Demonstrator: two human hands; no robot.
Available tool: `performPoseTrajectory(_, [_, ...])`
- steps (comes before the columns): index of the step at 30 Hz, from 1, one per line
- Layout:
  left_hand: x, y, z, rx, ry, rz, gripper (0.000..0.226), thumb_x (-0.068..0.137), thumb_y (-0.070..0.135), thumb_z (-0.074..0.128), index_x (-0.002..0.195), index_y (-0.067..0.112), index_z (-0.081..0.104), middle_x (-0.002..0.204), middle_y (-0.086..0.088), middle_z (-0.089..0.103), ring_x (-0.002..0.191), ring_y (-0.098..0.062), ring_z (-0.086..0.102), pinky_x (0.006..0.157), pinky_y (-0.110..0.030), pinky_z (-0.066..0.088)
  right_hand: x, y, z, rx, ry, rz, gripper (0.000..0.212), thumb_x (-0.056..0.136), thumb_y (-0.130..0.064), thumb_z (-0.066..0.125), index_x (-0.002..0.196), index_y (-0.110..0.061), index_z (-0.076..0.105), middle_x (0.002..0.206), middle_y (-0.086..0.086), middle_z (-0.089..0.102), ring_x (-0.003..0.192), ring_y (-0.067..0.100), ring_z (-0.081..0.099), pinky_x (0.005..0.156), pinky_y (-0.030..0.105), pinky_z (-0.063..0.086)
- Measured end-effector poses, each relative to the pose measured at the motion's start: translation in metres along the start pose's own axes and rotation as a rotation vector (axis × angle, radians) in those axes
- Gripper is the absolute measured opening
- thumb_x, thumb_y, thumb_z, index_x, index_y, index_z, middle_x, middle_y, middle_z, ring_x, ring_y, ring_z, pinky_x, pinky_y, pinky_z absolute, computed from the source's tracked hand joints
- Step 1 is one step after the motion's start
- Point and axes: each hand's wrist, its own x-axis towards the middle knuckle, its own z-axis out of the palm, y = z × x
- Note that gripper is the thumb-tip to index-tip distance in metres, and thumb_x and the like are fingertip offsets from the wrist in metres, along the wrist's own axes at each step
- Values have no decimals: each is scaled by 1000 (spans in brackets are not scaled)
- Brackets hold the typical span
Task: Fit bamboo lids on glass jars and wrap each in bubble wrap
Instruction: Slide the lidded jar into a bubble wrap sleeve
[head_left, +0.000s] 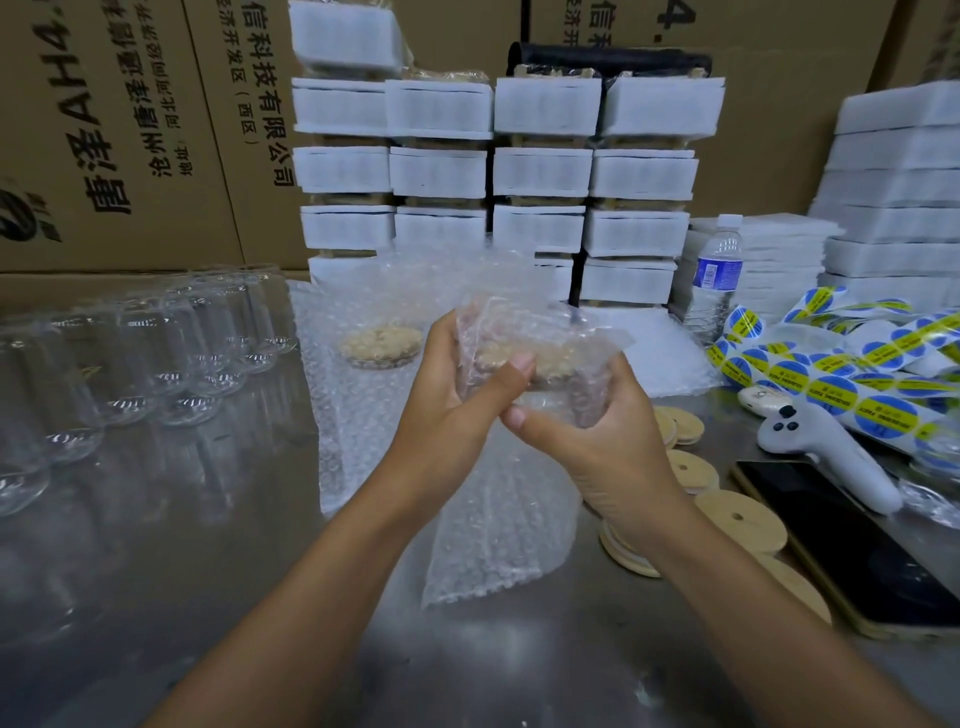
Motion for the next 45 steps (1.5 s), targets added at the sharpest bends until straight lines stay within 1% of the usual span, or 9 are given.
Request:
performPoseTrajectory(4, [-1,-7,-4,-34,32,8,58,78,39,70,129,28,45,130,11,55,125,-2,49,95,-20,46,-1,7,2,-1,14,9,61,57,-40,82,112,-32,58,109,-12,70,104,6,65,86,21,52])
performPoseTrajectory(7, [-7,-11,-10,-19,18,-6,60,73,58,72,124,52,41,125,34,43,121,18,36,82,1,41,0,11,2,-9,60,-11,62,57,-45,81,113,-42,54,112,-13,68,106,4,64,88,25,53])
performPoseTrajectory(12, [-38,-35,-18,168,-58,-46,91,61,63,77,132,61,20,115,60,27,109,40,24,82,10,27,1,18,2,6,123,-20,73,53,-51,84,117,-53,47,120,-10,63,113,10,60,96,39,49])
performPoseTrajectory(20, [-43,-51,-21,142,-53,-100,55,69,41,79,118,33,55,113,27,64,108,6,60,82,-6,45,-7,32,-16,35,-15,93,127,39,-67,85,145,-28,29,138,0,52,127,16,51,100,41,46])
performPoseTrajectory(26, [-42,-56,-21,67,-43,-97,42,72,32,73,112,27,61,112,17,69,108,-2,63,87,-14,48,-16,37,-12,-29,-96,173,94,43,-68,83,121,-29,47,113,-22,66,108,-2,61,81,11,48])
performPoseTrajectory(32, [-40,-57,-20,152,-96,-111,49,77,43,67,123,39,50,124,28,59,119,10,51,92,-6,40,-14,38,-2,-36,57,99,59,61,-30,81,113,-28,52,104,-15,69,96,4,67,74,15,51])
performPoseTrajectory(36, [-50,-61,-25,389,-135,-135,59,78,58,62,131,40,42,135,24,50,126,10,43,105,-25,41,-6,38,-2,-132,144,103,70,57,-39,82,118,-29,48,106,-14,66,98,0,64,82,24,53])
performPoseTrajectory(39, [-62,-63,-30,739,12,52,42,88,49,58,124,51,35,121,27,53,115,9,48,91,-29,50,1,41,-2,-205,160,152,85,50,-54,80,123,-32,44,112,-17,61,102,0,61,91,33,52])
performPoseTrajectory(45, [-63,-66,-28,798,156,185,34,89,25,63,117,35,45,105,22,53,100,4,51,74,-29,53,13,54,8,-234,135,198,87,58,-50,82,131,-31,39,123,-12,56,113,5,56,97,31,48])
